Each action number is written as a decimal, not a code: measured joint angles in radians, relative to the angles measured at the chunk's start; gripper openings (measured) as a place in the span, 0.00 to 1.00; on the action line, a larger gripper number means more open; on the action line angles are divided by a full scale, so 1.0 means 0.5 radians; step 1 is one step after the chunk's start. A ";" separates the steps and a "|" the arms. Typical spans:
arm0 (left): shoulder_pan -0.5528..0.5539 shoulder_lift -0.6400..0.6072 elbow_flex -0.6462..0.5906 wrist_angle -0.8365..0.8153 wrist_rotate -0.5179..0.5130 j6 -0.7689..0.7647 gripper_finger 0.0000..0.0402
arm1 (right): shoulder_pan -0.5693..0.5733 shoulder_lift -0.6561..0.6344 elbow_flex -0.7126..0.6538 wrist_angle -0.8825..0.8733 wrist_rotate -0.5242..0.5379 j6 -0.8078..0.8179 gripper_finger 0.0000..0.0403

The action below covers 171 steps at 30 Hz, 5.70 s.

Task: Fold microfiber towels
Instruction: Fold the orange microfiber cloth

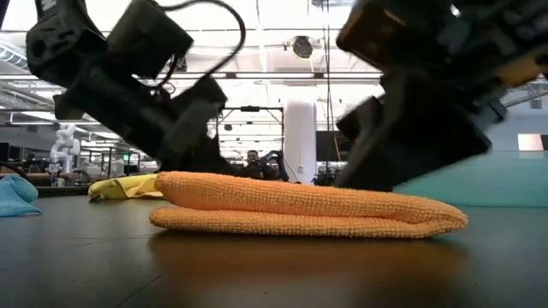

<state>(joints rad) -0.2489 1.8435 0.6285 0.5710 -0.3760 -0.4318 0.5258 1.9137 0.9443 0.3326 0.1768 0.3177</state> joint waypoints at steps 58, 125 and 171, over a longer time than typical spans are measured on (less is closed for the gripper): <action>-0.083 0.167 0.064 0.609 0.077 0.215 0.03 | -0.021 -0.268 -0.041 -0.403 0.669 0.544 0.00; -0.283 0.318 0.307 0.252 0.284 0.319 0.02 | 0.130 -0.028 0.166 0.195 0.004 -0.181 0.01; -0.380 0.429 0.308 0.350 -0.089 0.350 0.01 | -0.136 -0.298 -0.353 0.447 0.177 0.494 0.00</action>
<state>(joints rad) -0.4390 2.0578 0.7826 0.7460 -0.4206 -0.2568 0.4576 1.7645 0.7676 0.5564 0.2653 0.5649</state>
